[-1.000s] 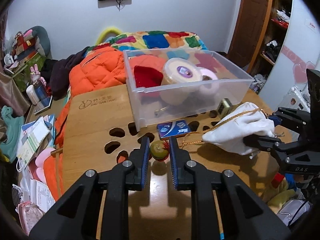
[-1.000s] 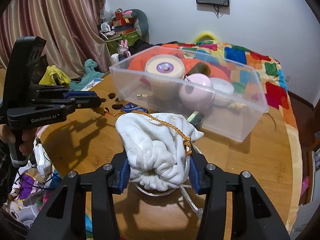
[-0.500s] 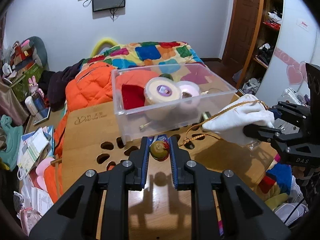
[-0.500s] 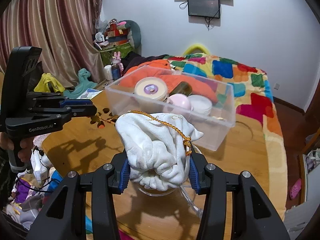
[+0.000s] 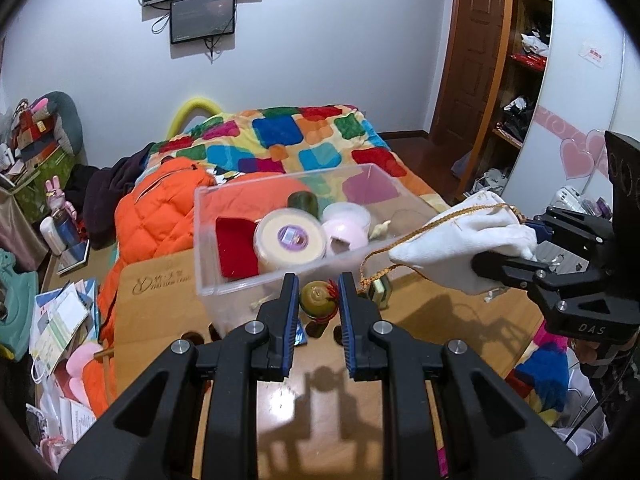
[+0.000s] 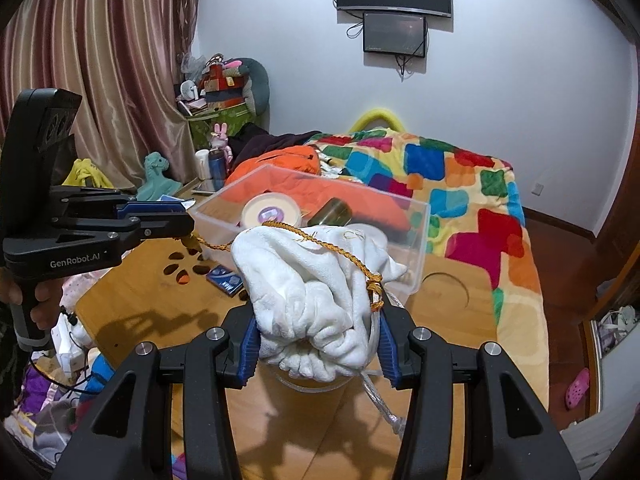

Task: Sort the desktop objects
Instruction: 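Carry the pouch with right tool while left tool carries the bead toward box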

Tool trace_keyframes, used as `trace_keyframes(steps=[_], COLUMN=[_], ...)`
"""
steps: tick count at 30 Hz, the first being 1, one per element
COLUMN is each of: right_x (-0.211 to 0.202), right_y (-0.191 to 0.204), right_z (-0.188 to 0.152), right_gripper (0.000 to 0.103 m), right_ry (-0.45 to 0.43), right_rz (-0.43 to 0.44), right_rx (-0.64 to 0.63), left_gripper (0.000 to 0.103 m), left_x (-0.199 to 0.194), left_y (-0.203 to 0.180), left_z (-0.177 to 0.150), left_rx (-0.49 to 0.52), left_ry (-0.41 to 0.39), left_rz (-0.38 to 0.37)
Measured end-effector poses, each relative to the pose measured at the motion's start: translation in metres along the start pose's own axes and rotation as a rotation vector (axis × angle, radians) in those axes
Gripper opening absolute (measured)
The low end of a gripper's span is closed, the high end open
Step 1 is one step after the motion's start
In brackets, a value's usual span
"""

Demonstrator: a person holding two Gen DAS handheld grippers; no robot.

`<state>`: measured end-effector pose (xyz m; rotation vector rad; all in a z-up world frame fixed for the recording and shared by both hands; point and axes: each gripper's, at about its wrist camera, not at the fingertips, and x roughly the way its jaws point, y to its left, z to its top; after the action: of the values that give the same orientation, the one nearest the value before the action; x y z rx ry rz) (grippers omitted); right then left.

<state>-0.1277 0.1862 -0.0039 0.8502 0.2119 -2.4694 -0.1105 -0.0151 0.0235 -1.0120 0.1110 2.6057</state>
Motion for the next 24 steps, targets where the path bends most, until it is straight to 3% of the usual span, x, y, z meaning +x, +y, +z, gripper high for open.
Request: trace_keyframes(steps=[24], right_x=[0.049], right_y=[-0.041], right_z=[0.046], right_gripper=[0.044], right_ry=[0.0], right_rz=[-0.029], right_rx=[0.004], left_gripper=[0.019], left_x=[0.069], left_y=[0.012], left_z=[0.048], left_rx=[0.005], left_ry=[0.022], left_rz=[-0.062])
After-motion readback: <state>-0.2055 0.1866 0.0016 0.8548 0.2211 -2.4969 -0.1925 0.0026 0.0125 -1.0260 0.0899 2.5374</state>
